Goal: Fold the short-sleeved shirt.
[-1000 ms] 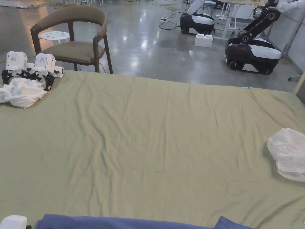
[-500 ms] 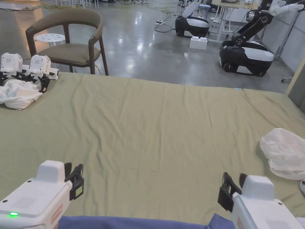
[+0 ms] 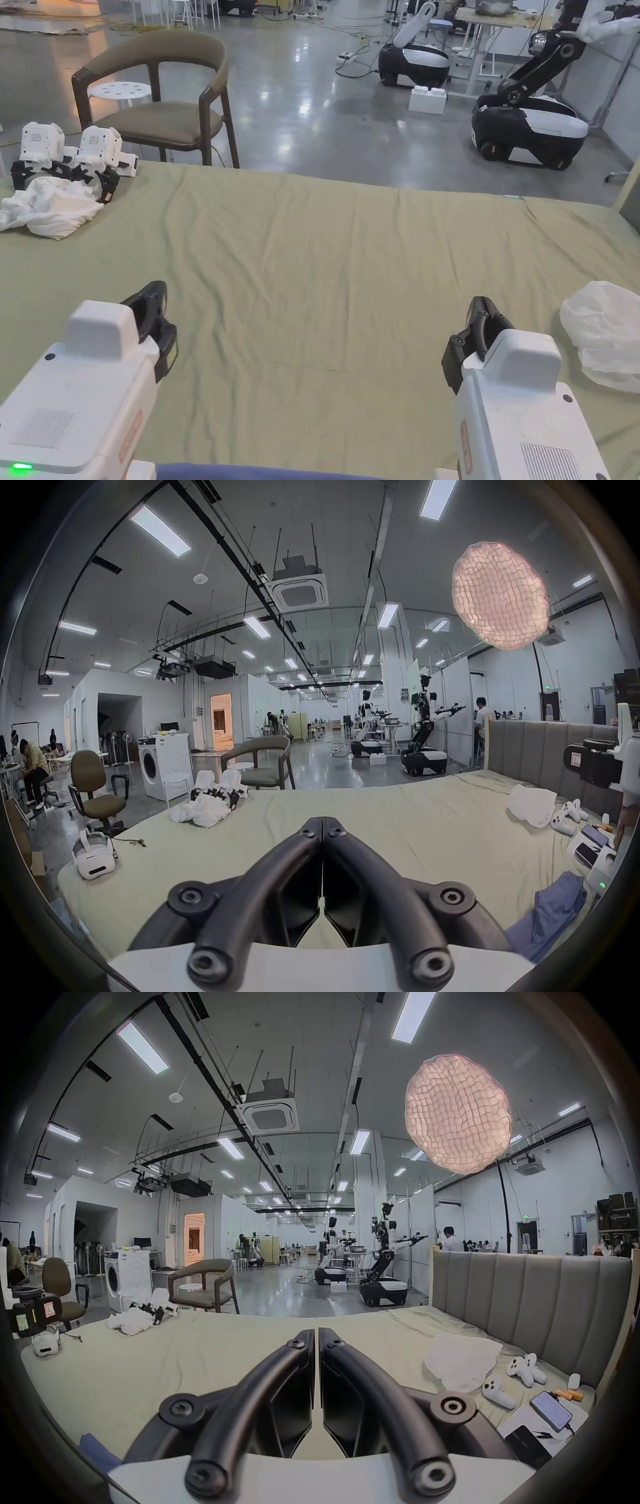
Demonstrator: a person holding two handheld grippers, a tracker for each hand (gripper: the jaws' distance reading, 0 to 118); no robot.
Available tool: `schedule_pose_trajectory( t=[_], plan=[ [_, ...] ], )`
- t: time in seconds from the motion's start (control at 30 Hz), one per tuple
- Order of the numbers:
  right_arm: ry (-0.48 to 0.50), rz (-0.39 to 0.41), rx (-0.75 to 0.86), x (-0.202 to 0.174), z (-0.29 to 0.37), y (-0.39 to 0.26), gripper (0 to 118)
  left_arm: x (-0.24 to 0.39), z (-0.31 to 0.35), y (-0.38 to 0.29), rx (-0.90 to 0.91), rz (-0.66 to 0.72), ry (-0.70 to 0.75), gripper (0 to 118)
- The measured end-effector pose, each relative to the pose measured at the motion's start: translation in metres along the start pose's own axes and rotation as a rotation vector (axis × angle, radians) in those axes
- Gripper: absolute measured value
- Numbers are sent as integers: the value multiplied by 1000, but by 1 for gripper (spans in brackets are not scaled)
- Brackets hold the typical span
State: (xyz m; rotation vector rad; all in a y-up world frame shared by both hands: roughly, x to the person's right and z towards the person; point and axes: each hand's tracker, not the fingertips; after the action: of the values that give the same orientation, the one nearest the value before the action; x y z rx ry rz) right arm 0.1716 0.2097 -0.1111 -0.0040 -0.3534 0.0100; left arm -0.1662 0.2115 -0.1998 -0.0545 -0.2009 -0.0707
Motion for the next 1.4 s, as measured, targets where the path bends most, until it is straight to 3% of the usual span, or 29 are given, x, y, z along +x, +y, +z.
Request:
schedule_pose_trajectory(
  t=[0.13,0.33,0.47,0.53,0.67,0.73,0.87,0.93,1.03,1.07,1.13,1.17,1.23,1.33,1.4],
  plan=[
    [22,14,-28,0,-2,0,1,-40,-4,-18,-163,41,-28,0],
    [49,39,-92,2,-7,-13,1,-117,-17,-76,-561,187,-88,0],
    [63,46,-142,1,-8,-21,1,-157,-18,-117,-702,417,-176,3],
    [69,51,-163,1,-8,-26,1,-177,-20,-139,-750,539,-216,19],
    [78,62,-202,-1,-8,-34,1,-188,-25,-167,-811,639,-282,71],
    [73,70,-213,-2,-9,-36,1,-191,-28,-182,-897,695,-328,76],
    [76,74,-229,-2,-10,-36,1,-199,-31,-211,-956,822,-408,75],
    [77,78,-235,-2,-9,-37,1,-206,-34,-216,-858,969,-459,74],
    [79,75,-247,-3,-11,-36,1,-203,-37,-232,-918,1124,-542,67],
    [80,76,-249,-3,-11,-36,1,-197,-39,-233,-933,1108,-581,56],
    [79,76,-252,-5,-13,-35,1,-185,-42,-233,-942,1043,-584,53],
    [80,75,-252,-5,-13,-35,1,-180,-43,-232,-949,1017,-577,45],
    [81,74,-254,-8,-14,-35,1,-174,-47,-235,-995,957,-520,17],
    [92,72,-264,-10,-14,-36,1,-170,-43,-225,-979,982,-524,8],
    [96,71,-268,-11,-14,-37,1,-171,-40,-216,-975,910,-514,7]
  ],
)
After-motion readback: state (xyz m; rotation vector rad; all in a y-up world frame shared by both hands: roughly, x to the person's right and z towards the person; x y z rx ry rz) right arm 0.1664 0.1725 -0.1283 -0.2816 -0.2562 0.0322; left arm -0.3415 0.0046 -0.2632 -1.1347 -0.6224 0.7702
